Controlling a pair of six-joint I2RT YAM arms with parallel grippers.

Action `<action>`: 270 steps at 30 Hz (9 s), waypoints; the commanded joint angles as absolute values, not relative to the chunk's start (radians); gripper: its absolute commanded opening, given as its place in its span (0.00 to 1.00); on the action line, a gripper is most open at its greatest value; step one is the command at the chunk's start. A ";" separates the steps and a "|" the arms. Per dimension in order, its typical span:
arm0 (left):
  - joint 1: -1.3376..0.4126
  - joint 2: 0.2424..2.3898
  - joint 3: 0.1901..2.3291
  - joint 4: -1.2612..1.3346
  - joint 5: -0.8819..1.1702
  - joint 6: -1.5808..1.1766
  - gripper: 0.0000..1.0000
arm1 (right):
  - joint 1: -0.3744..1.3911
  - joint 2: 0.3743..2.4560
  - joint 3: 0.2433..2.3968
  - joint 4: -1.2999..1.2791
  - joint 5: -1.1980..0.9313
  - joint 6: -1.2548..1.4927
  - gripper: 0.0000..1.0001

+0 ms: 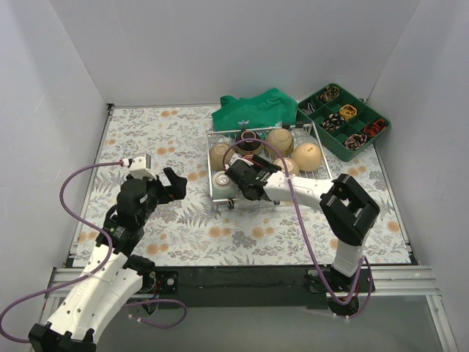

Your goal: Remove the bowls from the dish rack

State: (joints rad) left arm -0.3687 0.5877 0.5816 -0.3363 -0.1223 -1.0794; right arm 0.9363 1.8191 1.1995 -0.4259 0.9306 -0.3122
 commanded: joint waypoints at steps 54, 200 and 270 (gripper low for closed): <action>-0.373 0.555 0.572 -0.324 -0.103 -1.066 0.98 | 0.948 1.898 1.197 -0.473 0.973 -0.268 0.93; -0.546 1.115 0.609 0.406 0.348 -1.307 0.72 | 0.720 1.034 0.901 0.236 -0.267 0.571 0.20; 0.222 1.718 1.224 -0.468 -0.002 -1.177 0.00 | 0.606 0.661 0.626 -0.225 -0.064 0.130 0.99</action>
State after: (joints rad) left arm 0.2195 1.7275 1.1683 -0.5365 -0.0818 -1.1725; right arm 0.6086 0.6727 0.6384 -0.2413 -0.0448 0.1524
